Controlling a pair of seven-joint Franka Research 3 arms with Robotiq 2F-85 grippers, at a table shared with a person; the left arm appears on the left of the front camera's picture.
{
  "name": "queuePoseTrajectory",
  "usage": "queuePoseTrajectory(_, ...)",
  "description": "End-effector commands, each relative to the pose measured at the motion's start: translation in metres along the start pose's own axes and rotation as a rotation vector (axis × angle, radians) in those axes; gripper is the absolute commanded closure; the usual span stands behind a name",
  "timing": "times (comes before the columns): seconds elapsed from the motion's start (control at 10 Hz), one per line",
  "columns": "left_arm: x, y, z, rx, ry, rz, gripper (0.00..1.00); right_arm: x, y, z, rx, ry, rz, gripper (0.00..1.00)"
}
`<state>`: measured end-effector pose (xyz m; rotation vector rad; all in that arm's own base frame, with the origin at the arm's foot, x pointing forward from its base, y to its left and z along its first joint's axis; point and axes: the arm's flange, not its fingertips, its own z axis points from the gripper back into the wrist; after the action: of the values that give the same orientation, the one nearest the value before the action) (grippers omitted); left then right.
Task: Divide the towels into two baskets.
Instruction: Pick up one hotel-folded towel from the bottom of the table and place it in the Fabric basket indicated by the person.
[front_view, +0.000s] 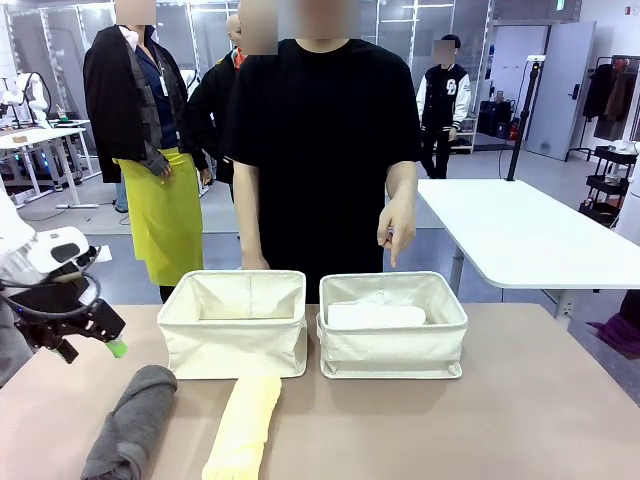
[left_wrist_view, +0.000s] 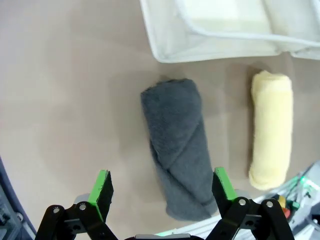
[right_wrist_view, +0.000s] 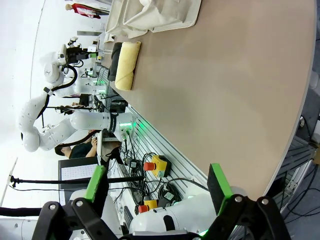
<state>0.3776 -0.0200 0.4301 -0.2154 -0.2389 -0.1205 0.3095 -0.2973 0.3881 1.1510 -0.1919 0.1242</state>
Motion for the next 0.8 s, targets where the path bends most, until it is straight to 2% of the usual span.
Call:
queuePoseTrajectory(0.0, -0.056, -0.01, -0.041, 0.093, 0.02, 0.04, 0.0, -0.002, 0.003, 0.001, -0.011, 0.013, 0.0, 0.0)
queuePoseTrajectory(0.4, -0.083, -0.032, -0.076, 0.104, 0.098, -0.004, 0.0, -0.002, 0.003, 0.001, -0.011, 0.013, 0.0, 0.0)
queuePoseTrajectory(0.7, -0.097, -0.037, -0.101, 0.186, 0.062, 0.019, 0.0, -0.002, 0.003, 0.001, -0.011, 0.013, 0.0, 0.0)
